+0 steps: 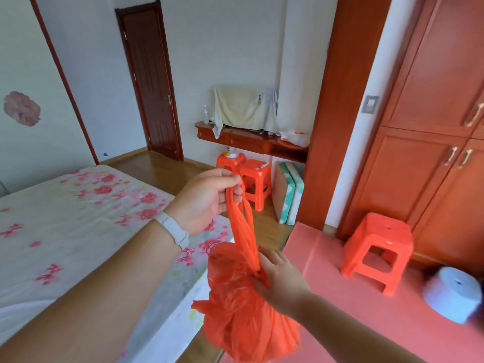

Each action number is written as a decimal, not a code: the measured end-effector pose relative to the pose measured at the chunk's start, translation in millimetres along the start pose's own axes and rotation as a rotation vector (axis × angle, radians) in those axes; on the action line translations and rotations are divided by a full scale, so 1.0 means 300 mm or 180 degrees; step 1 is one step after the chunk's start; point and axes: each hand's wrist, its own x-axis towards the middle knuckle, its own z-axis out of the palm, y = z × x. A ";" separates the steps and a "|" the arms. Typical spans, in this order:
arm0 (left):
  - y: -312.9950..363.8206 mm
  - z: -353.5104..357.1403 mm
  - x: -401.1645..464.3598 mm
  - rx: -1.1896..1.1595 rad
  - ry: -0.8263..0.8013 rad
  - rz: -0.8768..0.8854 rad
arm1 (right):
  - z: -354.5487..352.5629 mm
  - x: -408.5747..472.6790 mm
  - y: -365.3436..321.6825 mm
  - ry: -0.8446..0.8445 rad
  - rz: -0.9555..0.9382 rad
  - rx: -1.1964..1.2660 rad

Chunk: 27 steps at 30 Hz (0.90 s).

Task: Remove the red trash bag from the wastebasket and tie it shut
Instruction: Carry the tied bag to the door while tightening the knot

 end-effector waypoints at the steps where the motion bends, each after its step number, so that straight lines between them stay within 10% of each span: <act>1: -0.006 -0.001 0.060 -0.0017 -0.0066 -0.0019 | -0.006 0.035 0.036 -0.0023 0.0072 -0.0040; 27: -0.229 0.641 1.361 0.0135 -0.0712 -0.0339 | -0.228 0.553 1.244 0.0066 0.1105 -0.0426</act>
